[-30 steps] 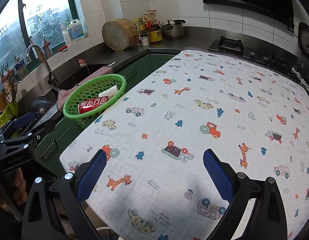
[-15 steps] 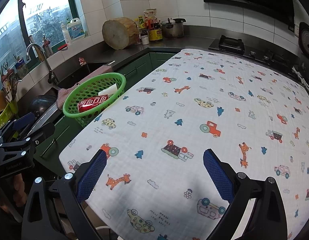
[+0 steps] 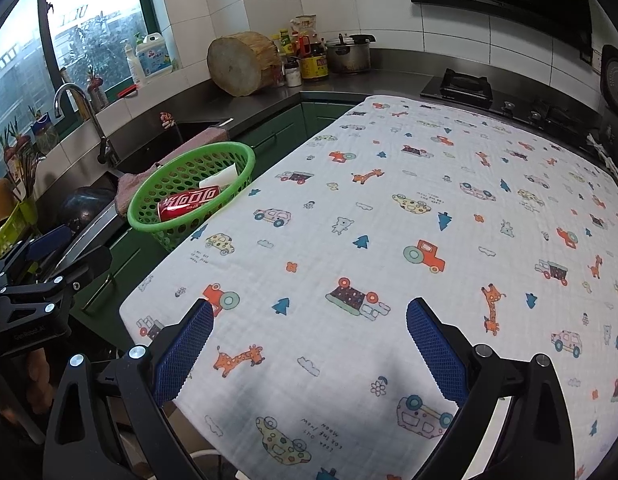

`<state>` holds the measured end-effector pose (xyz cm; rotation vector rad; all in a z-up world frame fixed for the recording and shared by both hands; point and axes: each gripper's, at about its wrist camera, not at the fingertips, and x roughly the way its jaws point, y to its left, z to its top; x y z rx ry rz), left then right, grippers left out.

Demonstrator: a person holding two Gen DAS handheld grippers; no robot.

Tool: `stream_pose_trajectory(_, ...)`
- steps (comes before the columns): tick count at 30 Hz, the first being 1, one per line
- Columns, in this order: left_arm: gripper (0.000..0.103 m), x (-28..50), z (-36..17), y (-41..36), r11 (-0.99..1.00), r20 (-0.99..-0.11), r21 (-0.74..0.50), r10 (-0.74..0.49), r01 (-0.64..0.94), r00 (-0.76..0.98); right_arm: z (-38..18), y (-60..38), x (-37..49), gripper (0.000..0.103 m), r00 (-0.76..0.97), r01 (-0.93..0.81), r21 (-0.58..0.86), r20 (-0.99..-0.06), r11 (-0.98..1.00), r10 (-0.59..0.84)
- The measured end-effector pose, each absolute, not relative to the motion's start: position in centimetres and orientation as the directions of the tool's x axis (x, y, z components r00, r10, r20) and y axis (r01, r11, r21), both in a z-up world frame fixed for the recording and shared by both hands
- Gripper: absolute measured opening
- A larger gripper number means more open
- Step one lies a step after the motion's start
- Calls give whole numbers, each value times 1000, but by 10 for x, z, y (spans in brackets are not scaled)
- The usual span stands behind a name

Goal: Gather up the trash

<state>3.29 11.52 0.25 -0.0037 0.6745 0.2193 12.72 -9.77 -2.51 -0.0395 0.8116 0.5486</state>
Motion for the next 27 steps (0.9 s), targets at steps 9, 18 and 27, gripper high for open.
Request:
stream_pose_trajectory(9, 98, 31, 3, 117, 975, -620, 66, 205, -210, 757, -25, -95, 127, 94, 554, -485, 173, -698, 857, 454)
stream_pose_trajectory(18, 98, 32, 1, 119, 974, -623, 68, 212, -218, 753, -25, -95, 127, 94, 554, -487, 171, -698, 857, 454)
stream_pose_trajectory(27, 98, 31, -1, 120, 971, -626, 65, 218, -229, 749, -26, -96, 127, 94, 557, -480, 174, -697, 860, 452)
